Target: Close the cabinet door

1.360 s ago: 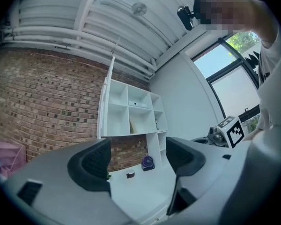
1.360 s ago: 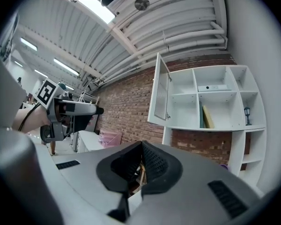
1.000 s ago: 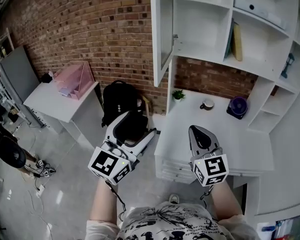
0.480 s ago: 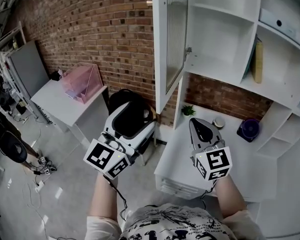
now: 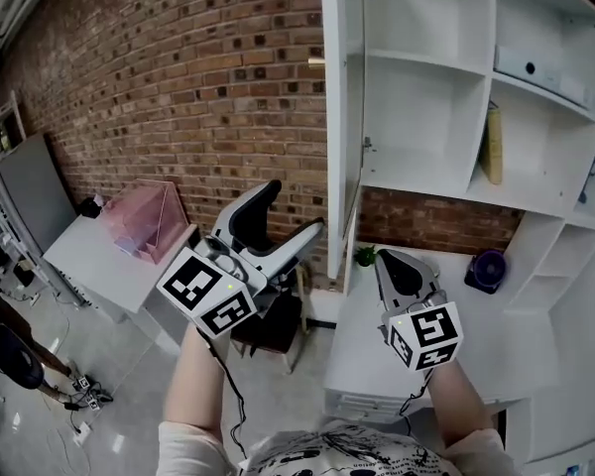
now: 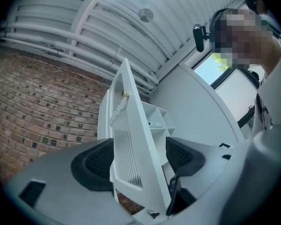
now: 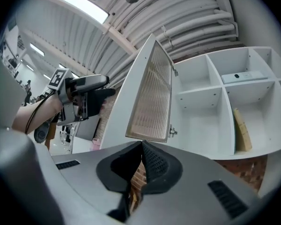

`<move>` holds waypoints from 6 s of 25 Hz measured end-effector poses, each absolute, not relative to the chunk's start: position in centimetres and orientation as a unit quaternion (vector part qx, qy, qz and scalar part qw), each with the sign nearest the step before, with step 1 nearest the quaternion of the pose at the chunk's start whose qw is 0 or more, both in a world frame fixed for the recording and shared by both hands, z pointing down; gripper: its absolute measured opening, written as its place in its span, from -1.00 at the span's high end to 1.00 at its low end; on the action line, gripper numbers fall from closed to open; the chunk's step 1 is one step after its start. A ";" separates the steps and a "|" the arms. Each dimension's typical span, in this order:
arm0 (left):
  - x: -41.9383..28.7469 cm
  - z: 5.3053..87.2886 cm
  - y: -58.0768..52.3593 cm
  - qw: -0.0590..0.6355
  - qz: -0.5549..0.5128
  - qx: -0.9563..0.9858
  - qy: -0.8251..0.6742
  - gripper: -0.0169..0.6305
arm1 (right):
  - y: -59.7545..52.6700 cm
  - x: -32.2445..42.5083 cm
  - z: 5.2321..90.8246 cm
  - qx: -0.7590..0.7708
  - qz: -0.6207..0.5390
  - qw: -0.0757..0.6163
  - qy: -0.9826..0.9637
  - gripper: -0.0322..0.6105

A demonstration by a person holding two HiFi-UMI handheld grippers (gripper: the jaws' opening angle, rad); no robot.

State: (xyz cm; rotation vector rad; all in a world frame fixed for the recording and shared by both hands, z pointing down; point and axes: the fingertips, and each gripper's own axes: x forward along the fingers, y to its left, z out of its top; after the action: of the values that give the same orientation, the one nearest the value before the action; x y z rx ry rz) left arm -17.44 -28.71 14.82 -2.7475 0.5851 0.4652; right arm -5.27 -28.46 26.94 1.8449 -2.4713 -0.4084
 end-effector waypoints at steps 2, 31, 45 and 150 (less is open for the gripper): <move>-17.6 12.9 -29.2 0.141 0.178 -0.958 0.174 -0.14 | -28.4 -5.8 26.5 0.602 -0.133 0.014 -0.787 0.85; -14.9 -2.4 -31.9 -0.022 0.291 -0.949 -0.119 0.58 | -25.4 -7.0 22.9 0.675 -0.162 0.022 -0.720 0.85; -12.4 -2.3 -30.7 0.007 0.298 -0.947 -0.121 0.66 | -25.0 -2.1 24.5 0.724 -0.123 0.025 -0.678 0.85; 26.8 -0.4 -39.7 0.236 0.204 -0.915 0.256 0.47 | -35.0 35.0 26.5 0.630 -0.116 0.013 -0.768 0.85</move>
State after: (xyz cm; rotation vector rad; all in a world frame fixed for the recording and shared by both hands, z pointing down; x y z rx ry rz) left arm 26.80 -39.69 -0.42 -2.5084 0.7019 0.5595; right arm 34.98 -34.98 26.50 1.9612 -2.3928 -0.3605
